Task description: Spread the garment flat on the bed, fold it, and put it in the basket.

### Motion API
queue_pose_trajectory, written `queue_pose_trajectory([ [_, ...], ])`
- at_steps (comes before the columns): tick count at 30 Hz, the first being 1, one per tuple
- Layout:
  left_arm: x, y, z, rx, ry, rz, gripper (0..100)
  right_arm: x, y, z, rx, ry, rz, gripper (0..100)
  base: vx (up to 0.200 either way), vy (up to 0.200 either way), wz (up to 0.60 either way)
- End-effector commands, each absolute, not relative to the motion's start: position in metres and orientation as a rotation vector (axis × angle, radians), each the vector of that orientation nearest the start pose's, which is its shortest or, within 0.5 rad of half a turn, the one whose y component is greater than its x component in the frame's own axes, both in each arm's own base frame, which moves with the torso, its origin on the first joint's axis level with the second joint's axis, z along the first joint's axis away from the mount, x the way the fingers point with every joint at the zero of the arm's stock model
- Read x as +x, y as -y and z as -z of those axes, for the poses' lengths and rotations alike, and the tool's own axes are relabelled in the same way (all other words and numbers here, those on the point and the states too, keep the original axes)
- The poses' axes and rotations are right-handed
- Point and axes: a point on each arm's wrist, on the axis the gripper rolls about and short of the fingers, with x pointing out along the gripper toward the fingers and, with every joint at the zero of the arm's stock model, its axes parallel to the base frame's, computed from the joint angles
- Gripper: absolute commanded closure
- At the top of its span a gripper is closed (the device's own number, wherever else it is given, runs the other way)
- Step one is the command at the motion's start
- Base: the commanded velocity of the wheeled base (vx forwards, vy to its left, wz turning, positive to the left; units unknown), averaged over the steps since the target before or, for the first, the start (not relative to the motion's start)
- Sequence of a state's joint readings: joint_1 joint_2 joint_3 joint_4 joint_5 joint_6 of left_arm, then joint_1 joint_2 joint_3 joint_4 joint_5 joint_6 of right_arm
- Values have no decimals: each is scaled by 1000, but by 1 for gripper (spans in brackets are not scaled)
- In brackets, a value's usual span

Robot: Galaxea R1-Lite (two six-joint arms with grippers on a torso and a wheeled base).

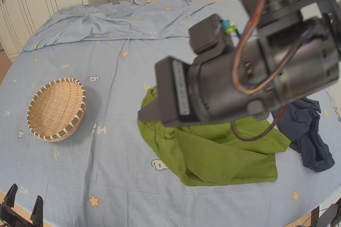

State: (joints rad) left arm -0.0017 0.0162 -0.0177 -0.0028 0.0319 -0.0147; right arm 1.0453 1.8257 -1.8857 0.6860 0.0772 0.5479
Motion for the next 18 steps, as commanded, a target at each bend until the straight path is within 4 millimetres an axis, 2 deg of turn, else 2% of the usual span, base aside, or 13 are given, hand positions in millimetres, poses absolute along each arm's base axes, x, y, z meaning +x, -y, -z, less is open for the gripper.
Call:
queue_pose_trajectory([
  [1, -23, -1, -76, -15, 2, -31, 0, 180, -317, -256, 104, -960, -829, 100, 0, 0, 0],
  [2, -23, -1, -76, -15, 2, -31, 0, 180, -319, -254, 101, -964, -829, 100, 0, 0, 0],
  [3, -23, -1, -76, -15, 2, -31, 0, 180, -319, -254, 101, -964, -829, 0, 0, 0, 0],
  [4, -23, -1, -76, -15, 2, -31, 0, 182, -328, -241, 89, -975, -825, 0, 0, 0, 0],
  [5, -23, -1, -76, -15, 3, -31, 0, 183, -330, -238, 85, -979, -827, 0, 0, 0, 0],
  [12, -23, -1, -76, -14, 3, -31, 0, 184, -332, -235, 63, -976, -832, 0, 0, 0, 0],
  [16, -23, -1, -76, -14, 2, -31, 0, 187, -324, -240, 71, -973, -818, 0, 0, 0, 0],
  [18, -23, -1, -76, -14, 2, -31, 0, 187, -309, -253, 96, -952, -809, 0, 0, 0, 0],
])
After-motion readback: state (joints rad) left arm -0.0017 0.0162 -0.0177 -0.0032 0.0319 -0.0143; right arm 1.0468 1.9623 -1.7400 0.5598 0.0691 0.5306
